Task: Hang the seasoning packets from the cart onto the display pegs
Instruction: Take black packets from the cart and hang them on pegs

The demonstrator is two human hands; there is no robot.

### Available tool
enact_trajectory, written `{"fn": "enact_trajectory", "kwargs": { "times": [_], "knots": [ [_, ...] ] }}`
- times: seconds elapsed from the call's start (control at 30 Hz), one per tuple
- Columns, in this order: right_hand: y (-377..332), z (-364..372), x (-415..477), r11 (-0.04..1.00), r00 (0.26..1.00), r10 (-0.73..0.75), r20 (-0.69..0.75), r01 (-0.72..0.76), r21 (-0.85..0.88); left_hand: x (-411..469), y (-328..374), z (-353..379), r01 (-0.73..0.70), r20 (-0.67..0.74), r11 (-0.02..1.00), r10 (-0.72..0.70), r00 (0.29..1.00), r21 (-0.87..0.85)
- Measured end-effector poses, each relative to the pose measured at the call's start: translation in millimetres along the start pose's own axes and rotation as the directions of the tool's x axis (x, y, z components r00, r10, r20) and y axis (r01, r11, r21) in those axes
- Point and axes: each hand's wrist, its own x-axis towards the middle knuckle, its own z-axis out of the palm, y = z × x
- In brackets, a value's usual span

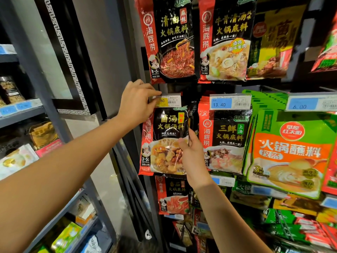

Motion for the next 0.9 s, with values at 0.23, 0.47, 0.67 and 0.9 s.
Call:
{"fn": "enact_trajectory", "kwargs": {
  "times": [0.23, 0.47, 0.67, 0.9],
  "knots": [
    [12.7, 0.3, 11.3, 0.992, 0.991, 0.122, -0.045, -0.121, 0.027, -0.1, 0.0, 0.1, -0.002, 0.006, 1.000, 0.002, 1.000, -0.001],
    [15.1, 1.4, 14.9, 0.993, 0.992, 0.117, -0.052, -0.117, 0.016, 0.2, 0.4, 0.1, -0.004, 0.006, 1.000, 0.004, 1.000, -0.004],
    [16.1, -7.1, 14.4, 0.988, 0.994, 0.071, -0.083, -0.081, -0.131, -0.3, 0.4, 1.1, -0.011, -0.004, 1.000, 0.011, 1.000, -0.007],
    [62.5, -17.8, 2.7, 0.743, 0.990, -0.123, -0.068, 0.047, -0.668, -2.7, 0.1, 5.9, -0.026, -0.039, 1.000, 0.026, 0.999, -0.003]
  ]
}}
